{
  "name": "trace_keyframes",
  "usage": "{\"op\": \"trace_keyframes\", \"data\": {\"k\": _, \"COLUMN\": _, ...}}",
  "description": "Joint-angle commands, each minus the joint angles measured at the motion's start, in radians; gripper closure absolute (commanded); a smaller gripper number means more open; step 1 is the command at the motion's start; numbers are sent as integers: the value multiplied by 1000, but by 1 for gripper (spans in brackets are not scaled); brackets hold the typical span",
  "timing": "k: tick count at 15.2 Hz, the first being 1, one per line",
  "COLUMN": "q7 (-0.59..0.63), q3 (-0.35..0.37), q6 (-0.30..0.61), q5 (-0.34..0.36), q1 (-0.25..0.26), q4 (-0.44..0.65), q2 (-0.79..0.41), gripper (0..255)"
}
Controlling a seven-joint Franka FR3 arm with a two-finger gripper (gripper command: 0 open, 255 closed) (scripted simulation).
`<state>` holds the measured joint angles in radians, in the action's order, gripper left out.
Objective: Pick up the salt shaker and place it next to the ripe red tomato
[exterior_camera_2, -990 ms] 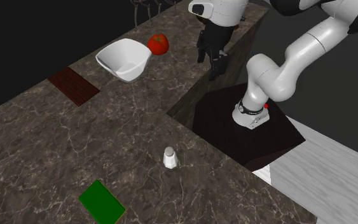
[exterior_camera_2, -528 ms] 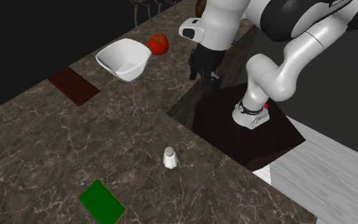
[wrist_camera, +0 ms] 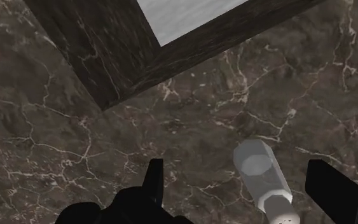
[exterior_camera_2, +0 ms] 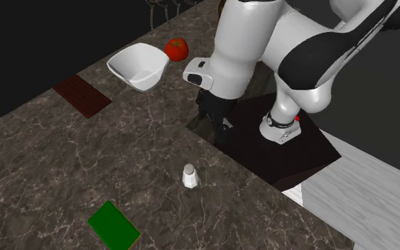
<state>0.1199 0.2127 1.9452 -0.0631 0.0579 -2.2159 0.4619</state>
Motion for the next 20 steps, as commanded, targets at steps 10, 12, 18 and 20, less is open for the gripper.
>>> {"op": "trace_keyframes", "data": {"k": 10, "q7": 87, "q3": 104, "q6": 193, "q5": 69, "q1": 16, "q4": 88, "q2": -257, "gripper": 0}}
{"op": "trace_keyframes", "data": {"k": 12, "q7": 90, "q3": 106, "q6": 219, "q5": 73, "q1": 15, "q4": 73, "q2": -269, "gripper": 0}}
{"op": "trace_keyframes", "data": {"k": 18, "q7": 95, "q3": 108, "q6": 253, "q5": 80, "q1": 13, "q4": 56, "q2": -286, "gripper": 0}}
{"op": "trace_keyframes", "data": {"k": 20, "q7": 95, "q3": 108, "q6": 253, "q5": 80, "q1": 13, "q4": 56, "q2": -286, "gripper": 0}}
